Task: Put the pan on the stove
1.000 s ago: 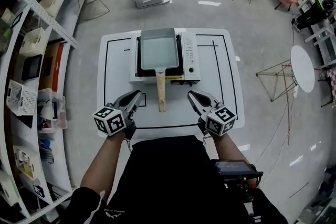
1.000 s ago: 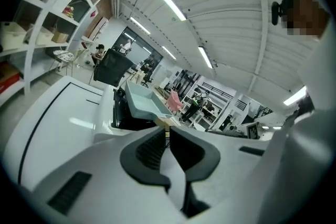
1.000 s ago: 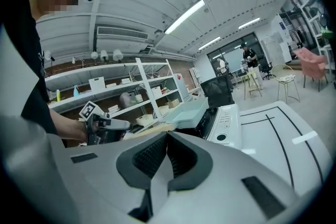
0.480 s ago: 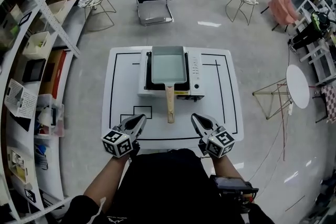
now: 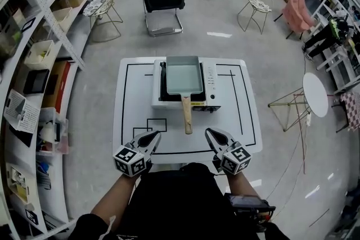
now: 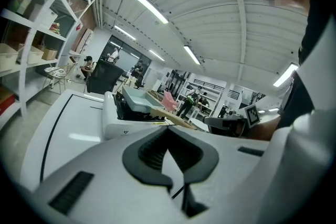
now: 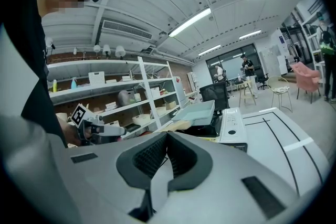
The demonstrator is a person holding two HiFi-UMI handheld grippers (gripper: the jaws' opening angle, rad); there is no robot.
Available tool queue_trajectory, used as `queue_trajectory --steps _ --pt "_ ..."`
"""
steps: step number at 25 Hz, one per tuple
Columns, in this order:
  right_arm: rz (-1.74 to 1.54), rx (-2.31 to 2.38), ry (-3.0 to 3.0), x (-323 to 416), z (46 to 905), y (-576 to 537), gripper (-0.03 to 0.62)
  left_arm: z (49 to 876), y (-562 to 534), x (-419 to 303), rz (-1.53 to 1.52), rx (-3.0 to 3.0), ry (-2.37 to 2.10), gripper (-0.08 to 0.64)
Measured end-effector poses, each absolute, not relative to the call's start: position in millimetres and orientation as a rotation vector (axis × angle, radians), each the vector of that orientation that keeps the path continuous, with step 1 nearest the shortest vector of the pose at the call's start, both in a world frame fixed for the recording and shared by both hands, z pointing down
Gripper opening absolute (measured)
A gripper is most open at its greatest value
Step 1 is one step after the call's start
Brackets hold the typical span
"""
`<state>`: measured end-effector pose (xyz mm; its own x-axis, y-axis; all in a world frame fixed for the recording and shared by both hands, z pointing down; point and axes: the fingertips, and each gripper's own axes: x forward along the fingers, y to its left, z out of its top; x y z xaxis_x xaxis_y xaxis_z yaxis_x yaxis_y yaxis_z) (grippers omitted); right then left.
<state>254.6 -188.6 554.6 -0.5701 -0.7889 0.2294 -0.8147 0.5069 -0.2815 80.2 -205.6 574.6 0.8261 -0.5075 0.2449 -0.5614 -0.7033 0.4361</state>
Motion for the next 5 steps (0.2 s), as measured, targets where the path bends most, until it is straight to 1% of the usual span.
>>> queue_trajectory --steps 5 --pt "0.609 1.447 -2.657 246.9 547.4 -183.5 0.026 569.9 -196.8 80.0 0.130 2.542 -0.784 0.008"
